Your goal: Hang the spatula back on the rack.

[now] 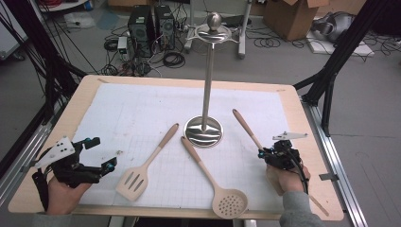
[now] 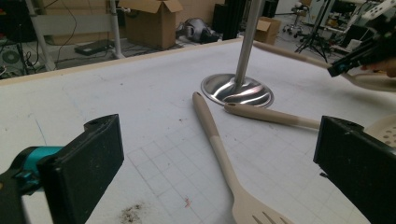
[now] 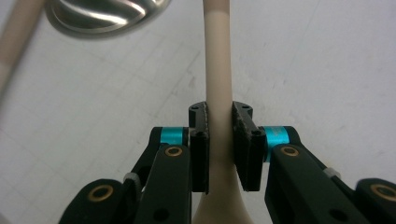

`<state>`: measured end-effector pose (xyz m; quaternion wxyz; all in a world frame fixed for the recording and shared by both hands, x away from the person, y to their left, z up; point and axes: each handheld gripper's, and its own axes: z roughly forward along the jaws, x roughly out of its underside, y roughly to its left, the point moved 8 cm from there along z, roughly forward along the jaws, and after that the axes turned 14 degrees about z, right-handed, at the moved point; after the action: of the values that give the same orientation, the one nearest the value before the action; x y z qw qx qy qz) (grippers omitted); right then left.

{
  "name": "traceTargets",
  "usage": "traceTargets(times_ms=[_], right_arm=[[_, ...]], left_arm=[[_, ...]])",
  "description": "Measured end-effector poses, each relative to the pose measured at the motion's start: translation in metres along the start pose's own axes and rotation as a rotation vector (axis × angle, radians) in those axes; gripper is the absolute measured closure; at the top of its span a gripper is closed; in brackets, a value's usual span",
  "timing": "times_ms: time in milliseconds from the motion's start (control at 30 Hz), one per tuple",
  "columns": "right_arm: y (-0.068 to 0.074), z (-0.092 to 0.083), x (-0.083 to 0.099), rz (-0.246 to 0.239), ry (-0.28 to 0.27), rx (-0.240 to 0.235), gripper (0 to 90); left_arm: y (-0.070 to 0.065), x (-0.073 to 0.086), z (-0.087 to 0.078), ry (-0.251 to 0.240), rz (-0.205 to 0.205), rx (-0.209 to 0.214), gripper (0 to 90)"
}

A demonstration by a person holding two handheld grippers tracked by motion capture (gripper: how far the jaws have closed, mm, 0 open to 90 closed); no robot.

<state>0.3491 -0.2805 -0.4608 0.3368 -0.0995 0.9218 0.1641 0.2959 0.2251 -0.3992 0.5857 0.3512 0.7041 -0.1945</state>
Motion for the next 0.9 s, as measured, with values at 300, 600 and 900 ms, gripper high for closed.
traceTargets(times_ms=[300, 600, 900], right_arm=[[0.011, -0.047, -0.027, -0.032, -0.109, -0.066, 78.2], [0.019, -0.081, -0.047, -0.074, -0.169, -0.100, 78.2], [0.024, -0.106, -0.061, -0.100, -0.214, -0.135, 78.2]], left_arm=[[-0.003, -0.002, -0.001, -0.004, 0.001, -0.001, 2.0], [-0.004, -0.004, -0.001, -0.007, 0.002, 0.004, 2.0], [-0.004, -0.003, 0.007, -0.002, -0.004, 0.018, 2.0]])
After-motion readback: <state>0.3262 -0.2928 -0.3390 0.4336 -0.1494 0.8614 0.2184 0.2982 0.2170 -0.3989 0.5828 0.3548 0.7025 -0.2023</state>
